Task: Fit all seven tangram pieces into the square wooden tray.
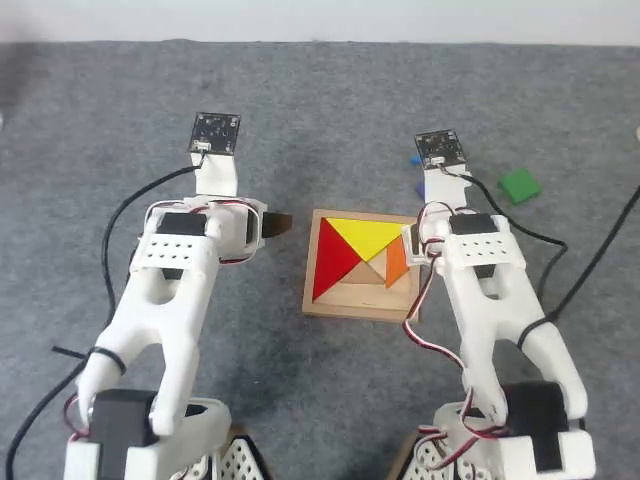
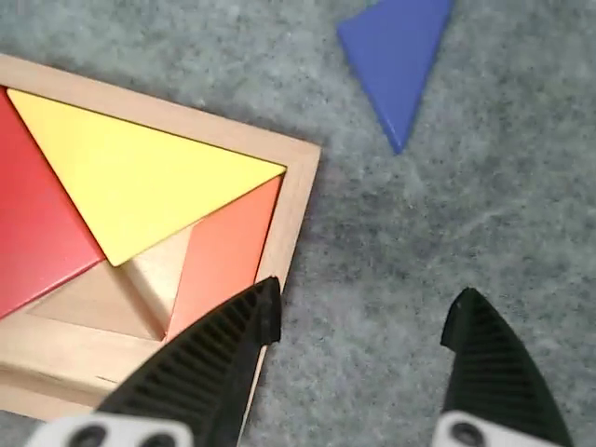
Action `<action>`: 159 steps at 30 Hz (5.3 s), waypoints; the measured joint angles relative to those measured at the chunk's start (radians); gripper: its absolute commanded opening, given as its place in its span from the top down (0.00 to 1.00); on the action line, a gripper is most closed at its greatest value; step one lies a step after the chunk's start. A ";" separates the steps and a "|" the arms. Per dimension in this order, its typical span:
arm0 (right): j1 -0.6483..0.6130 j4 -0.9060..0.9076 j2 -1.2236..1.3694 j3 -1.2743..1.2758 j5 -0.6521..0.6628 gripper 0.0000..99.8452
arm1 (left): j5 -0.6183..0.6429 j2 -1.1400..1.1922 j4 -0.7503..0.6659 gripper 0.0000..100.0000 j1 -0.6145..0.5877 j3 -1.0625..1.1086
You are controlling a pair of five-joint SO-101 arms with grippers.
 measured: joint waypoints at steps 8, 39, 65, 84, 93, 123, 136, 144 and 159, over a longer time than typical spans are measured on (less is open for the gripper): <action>-0.028 0.000 0.000 0.028 0.000 0.70 | 0.000 0.000 0.000 0.65 -0.002 0.000; -0.028 -0.021 0.000 0.064 0.000 0.70 | 0.000 0.003 0.000 0.65 0.005 0.000; -0.028 -0.077 0.000 0.107 0.000 0.70 | 0.000 0.003 -0.020 0.65 0.005 0.005; -0.028 -0.077 0.000 0.107 0.000 0.70 | 0.000 0.003 -0.020 0.65 0.005 0.009; -0.028 -0.077 0.000 0.107 0.000 0.70 | 0.000 0.003 -0.020 0.65 0.005 0.009; -0.028 -0.077 0.000 0.107 0.000 0.70 | 0.000 0.003 -0.020 0.65 0.005 0.009; -0.028 -0.077 0.000 0.107 0.000 0.70 | 0.000 0.003 -0.020 0.65 0.005 0.009; -0.028 -0.077 0.000 0.107 0.000 0.70 | 0.000 0.003 -0.020 0.65 0.005 0.009; -0.066 -0.072 0.000 0.107 0.017 0.70 | 0.000 0.003 -0.020 0.65 0.005 0.009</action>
